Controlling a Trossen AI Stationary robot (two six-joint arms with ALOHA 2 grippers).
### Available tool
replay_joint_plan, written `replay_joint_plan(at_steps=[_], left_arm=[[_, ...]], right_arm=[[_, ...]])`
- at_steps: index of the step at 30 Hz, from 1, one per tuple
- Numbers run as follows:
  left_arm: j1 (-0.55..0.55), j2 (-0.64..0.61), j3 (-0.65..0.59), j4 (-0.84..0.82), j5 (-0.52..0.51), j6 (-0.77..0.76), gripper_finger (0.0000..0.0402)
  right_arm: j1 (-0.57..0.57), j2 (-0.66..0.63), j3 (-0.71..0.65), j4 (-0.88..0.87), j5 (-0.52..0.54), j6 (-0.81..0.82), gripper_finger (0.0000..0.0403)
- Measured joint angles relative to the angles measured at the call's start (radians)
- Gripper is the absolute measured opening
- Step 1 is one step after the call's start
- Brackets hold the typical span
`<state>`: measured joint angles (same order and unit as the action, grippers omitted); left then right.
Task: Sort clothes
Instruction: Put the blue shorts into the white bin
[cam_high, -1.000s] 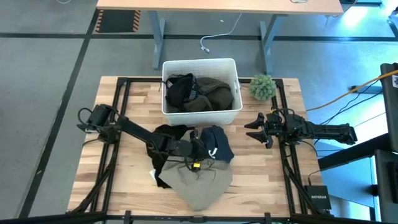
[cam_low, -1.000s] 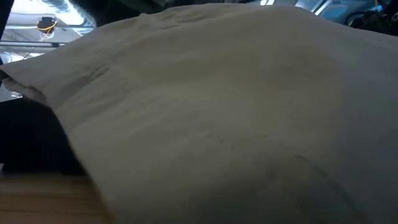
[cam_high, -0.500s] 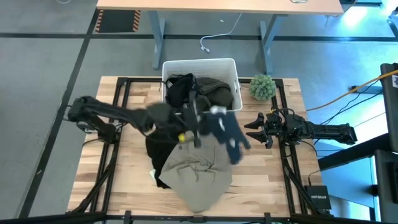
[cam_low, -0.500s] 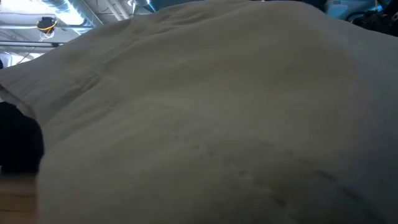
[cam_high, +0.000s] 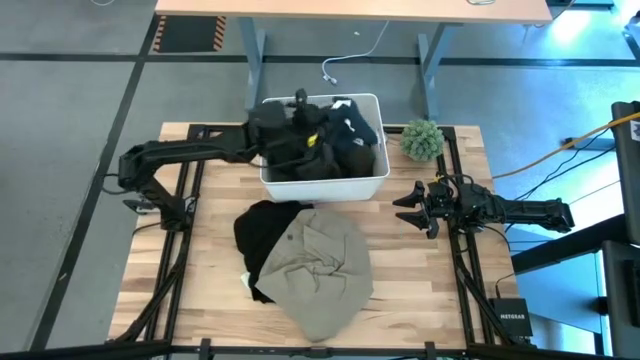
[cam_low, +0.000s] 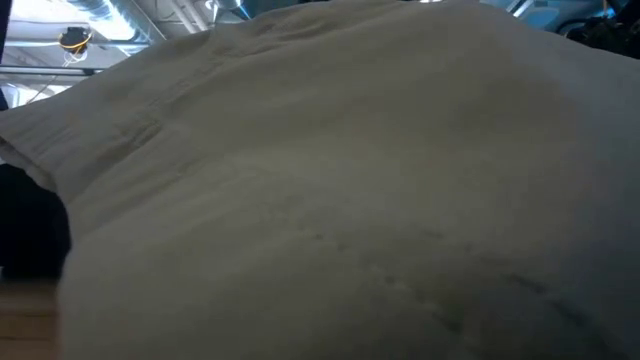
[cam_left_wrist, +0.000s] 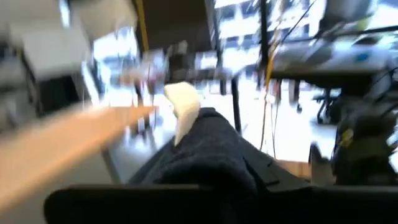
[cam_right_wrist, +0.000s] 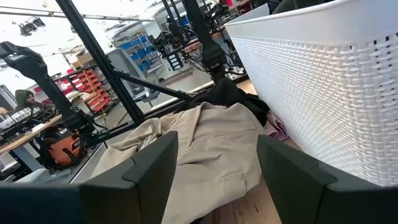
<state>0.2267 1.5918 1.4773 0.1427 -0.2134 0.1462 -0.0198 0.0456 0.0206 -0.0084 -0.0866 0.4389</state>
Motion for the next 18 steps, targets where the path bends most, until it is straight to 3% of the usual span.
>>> replay_joint_plan(at_steps=[9, 18], left_arm=[[0.023, 0.030, 0.014, -0.153, 0.005, -0.110, 0.0125], [-0.008, -0.042, 0.199, -0.695, 0.010, -0.088, 0.0216]], right_arm=[[0.000, 0.000, 0.000, 0.001, 0.000, 0.000, 0.0237], [0.000, 0.000, 0.000, 0.000, 0.000, 0.000, 0.0237]])
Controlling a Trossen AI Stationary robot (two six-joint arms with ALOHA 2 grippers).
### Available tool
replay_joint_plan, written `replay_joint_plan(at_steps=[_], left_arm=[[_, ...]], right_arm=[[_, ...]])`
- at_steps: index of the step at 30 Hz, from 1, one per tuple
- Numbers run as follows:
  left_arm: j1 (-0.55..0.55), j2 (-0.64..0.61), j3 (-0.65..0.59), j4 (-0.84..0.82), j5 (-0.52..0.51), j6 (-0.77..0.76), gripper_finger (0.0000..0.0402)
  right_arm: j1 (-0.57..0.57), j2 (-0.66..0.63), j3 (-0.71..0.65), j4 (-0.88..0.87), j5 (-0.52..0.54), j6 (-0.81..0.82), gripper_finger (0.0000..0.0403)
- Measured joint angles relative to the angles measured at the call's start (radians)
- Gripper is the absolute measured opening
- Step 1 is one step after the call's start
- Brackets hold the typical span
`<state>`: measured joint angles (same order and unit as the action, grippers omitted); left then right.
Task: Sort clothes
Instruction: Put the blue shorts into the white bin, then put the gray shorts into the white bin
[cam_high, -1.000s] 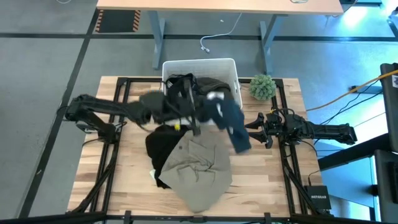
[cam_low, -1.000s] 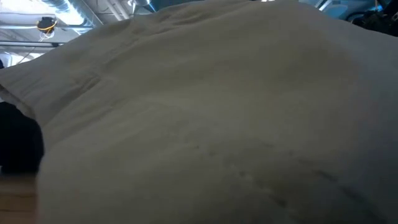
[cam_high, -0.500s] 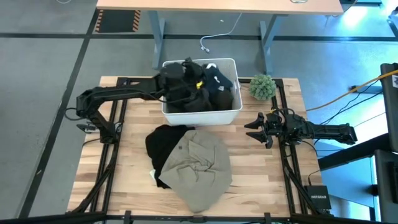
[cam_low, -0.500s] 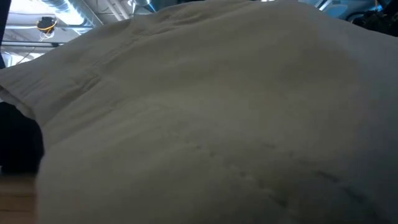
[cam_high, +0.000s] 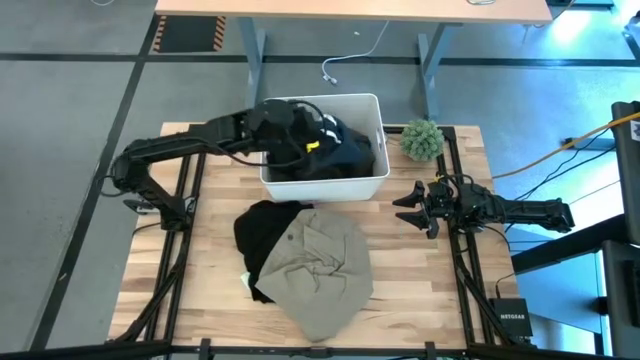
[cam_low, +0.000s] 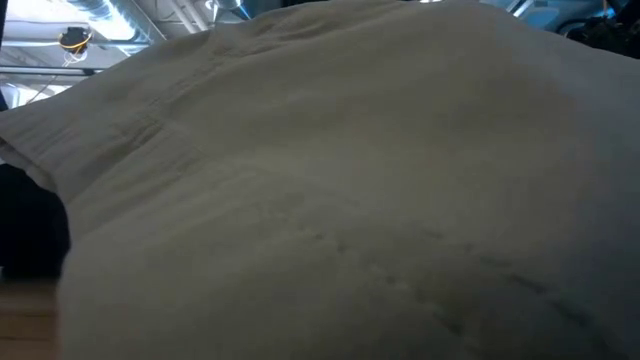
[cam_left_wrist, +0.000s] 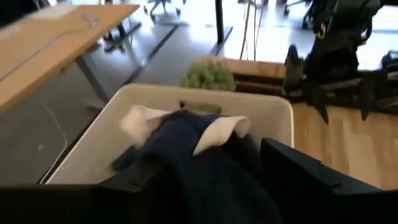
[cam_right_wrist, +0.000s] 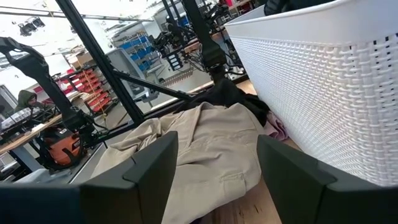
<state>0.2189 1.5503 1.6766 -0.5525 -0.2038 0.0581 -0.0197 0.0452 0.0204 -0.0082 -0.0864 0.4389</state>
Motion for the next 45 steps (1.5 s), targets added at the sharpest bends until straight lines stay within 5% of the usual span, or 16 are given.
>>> replay_joint_plan(at_steps=[10, 19, 29, 35, 45], left_arm=[[-0.048, -0.096, 0.102, -0.389, -0.031, -0.167, 0.0213], [-0.393, -0.148, -0.064, -0.587, -0.124, -0.321, 0.0202], [-0.664, -0.155, -0.483, -0.195, -0.118, -0.355, 0.0202], [-0.699, -0.154, -0.670, -0.046, -0.199, -0.388, 0.0202], [-0.693, -0.126, -0.819, 0.077, -0.174, -0.451, 0.0202]], right_arm=[[0.000, 0.000, 0.000, 0.000, 0.000, 0.000, 0.0237], [0.000, 0.000, 0.000, 0.000, 0.000, 0.000, 0.0237], [0.000, 0.000, 0.000, 0.000, 0.000, 0.000, 0.0237], [0.000, 0.000, 0.000, 0.000, 0.000, 0.000, 0.0237], [0.000, 0.000, 0.000, 0.000, 0.000, 0.000, 0.0237]])
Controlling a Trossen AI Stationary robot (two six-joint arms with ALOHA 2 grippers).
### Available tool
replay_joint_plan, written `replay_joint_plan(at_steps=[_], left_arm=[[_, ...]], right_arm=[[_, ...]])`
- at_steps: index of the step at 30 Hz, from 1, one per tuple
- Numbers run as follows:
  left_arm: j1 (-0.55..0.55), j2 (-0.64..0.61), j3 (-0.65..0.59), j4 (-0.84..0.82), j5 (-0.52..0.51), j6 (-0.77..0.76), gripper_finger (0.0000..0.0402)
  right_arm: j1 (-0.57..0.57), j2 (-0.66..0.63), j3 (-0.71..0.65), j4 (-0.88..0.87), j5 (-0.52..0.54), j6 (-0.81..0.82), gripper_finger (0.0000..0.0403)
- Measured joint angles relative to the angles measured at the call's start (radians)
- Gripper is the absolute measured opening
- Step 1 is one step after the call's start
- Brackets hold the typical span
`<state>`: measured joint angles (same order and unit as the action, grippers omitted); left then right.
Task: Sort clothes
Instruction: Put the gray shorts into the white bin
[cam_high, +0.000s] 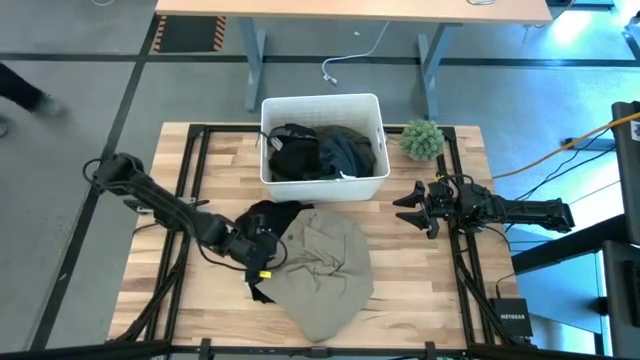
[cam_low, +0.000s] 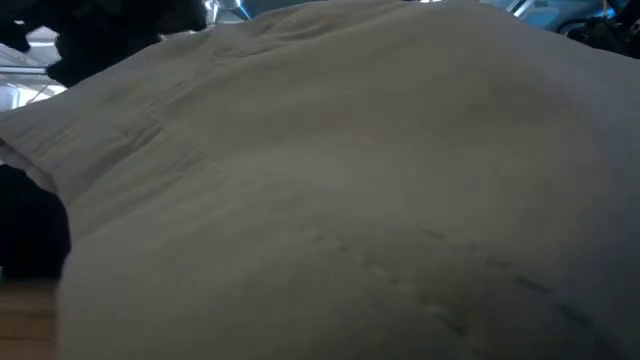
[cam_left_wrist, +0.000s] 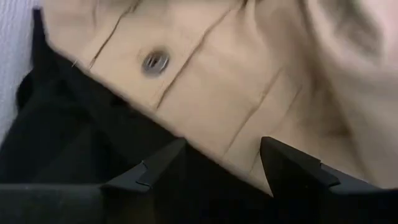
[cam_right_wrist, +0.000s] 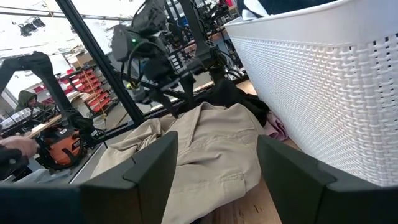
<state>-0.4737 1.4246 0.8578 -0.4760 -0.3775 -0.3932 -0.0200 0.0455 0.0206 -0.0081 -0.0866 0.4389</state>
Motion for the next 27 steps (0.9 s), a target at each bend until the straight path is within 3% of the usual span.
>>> replay_joint_plan(at_steps=[13, 18, 27], left_arm=[[0.013, 0.063, -0.017, 0.451, 0.045, 0.112, 0.0202], [0.057, 0.069, -0.016, 0.531, 0.101, 0.027, 0.0202], [0.127, 0.157, -0.016, 0.577, 0.111, -0.184, 0.0202]], right_arm=[[0.000, 0.000, 0.000, 0.000, 0.000, 0.000, 0.0237], [0.000, 0.000, 0.000, 0.000, 0.000, 0.000, 0.0237], [0.000, 0.000, 0.000, 0.000, 0.000, 0.000, 0.0237]])
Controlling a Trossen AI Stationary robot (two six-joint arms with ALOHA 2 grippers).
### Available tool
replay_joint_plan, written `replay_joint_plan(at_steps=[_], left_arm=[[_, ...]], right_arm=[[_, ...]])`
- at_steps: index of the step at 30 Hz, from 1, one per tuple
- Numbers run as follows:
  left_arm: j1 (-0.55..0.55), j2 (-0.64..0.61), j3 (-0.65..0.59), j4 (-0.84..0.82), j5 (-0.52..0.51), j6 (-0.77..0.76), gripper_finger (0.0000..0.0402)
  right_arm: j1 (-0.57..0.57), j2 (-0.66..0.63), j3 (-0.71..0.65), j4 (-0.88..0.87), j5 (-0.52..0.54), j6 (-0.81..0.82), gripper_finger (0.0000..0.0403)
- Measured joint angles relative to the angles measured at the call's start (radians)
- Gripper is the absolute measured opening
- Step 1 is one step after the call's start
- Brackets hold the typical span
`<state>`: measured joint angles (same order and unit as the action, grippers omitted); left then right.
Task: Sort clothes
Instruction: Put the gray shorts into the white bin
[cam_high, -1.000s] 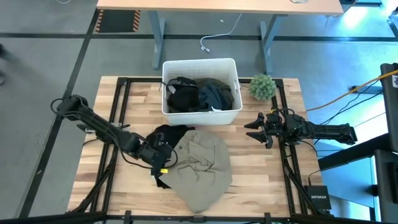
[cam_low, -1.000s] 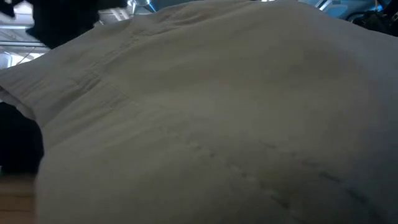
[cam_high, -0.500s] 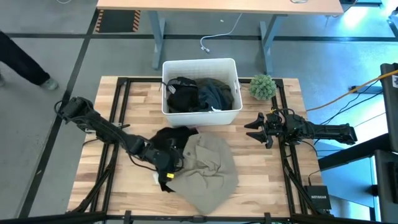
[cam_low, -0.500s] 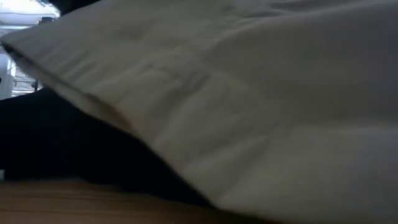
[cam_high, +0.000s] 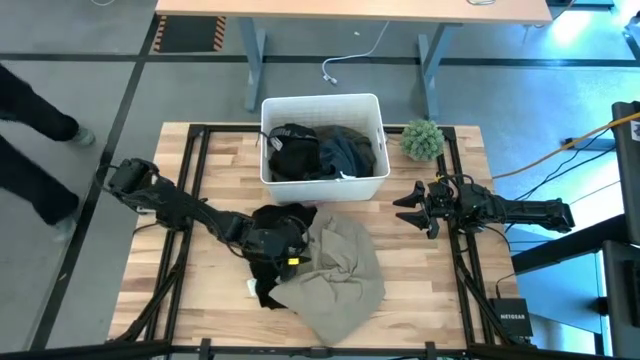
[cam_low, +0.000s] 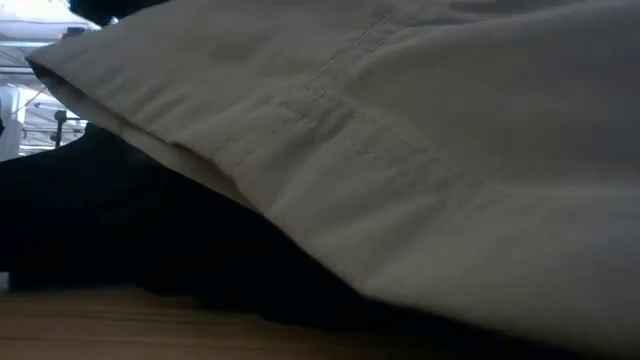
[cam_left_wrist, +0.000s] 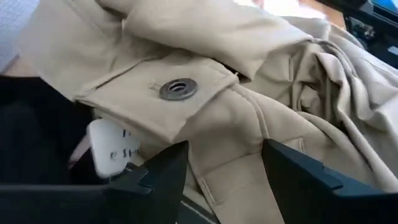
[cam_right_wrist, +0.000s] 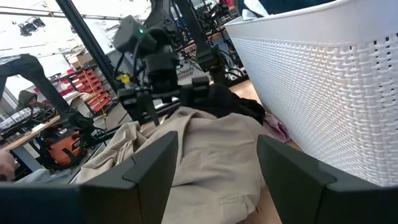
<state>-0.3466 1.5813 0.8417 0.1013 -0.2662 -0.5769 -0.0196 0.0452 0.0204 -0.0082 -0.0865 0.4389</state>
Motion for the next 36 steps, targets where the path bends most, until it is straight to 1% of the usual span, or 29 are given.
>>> replay_joint_plan(at_steps=[2, 4, 7, 9, 12, 14, 17, 19, 21, 22, 25, 30, 31, 32, 36], left_arm=[[-0.002, 0.037, 0.000, 0.061, 0.053, 0.049, 0.0202], [-0.013, 0.069, 0.000, 0.124, 0.155, 0.095, 0.0202], [-0.028, 0.097, 0.000, 0.219, 0.272, 0.101, 0.0202], [-0.028, 0.100, 0.000, 0.268, 0.317, 0.091, 0.0202], [-0.016, 0.094, 0.001, 0.288, 0.347, 0.077, 0.0202], [-0.009, 0.085, 0.001, 0.290, 0.347, 0.079, 0.0202], [0.000, 0.081, 0.002, 0.318, 0.302, 0.078, 0.0202], [0.002, 0.081, 0.002, 0.315, 0.243, 0.111, 0.0198], [-0.003, 0.081, 0.002, 0.313, 0.176, 0.173, 0.0185], [-0.007, 0.081, 0.002, 0.319, 0.155, 0.198, 0.0175], [-0.015, 0.082, 0.002, 0.365, 0.150, 0.252, 0.0130], [-0.020, 0.085, 0.002, 0.401, 0.150, 0.349, 0.0029], [-0.020, 0.085, 0.002, 0.423, 0.150, 0.361, 0.0015], [-0.020, 0.085, 0.002, 0.450, 0.150, 0.377, 0.0008], [-0.027, 0.077, 0.006, 0.526, 0.149, 0.433, 0.0005]], right_arm=[[0.000, 0.000, 0.000, 0.000, 0.000, 0.000, 0.0237], [0.000, 0.000, 0.000, 0.000, 0.000, 0.000, 0.0237], [0.000, 0.000, 0.000, 0.000, 0.000, 0.000, 0.0237], [0.000, 0.000, 0.000, 0.000, 0.000, 0.000, 0.0237], [0.000, 0.000, 0.000, 0.000, 0.000, 0.000, 0.0237], [0.000, 0.000, 0.000, 0.000, 0.000, 0.000, 0.0237], [0.000, 0.000, 0.000, 0.000, 0.000, 0.000, 0.0237], [0.000, 0.000, 0.000, 0.000, 0.000, 0.000, 0.0237], [0.000, 0.000, 0.000, 0.000, 0.000, 0.000, 0.0237], [0.000, 0.000, 0.000, 0.000, 0.000, 0.000, 0.0237], [0.000, 0.000, 0.000, 0.000, 0.000, 0.000, 0.0237], [0.000, 0.000, 0.000, 0.000, 0.000, 0.000, 0.0237], [0.000, 0.000, 0.000, 0.000, 0.000, 0.000, 0.0237], [0.000, 0.000, 0.000, 0.000, 0.000, 0.000, 0.0237], [0.000, 0.000, 0.000, 0.000, 0.000, 0.000, 0.0237]])
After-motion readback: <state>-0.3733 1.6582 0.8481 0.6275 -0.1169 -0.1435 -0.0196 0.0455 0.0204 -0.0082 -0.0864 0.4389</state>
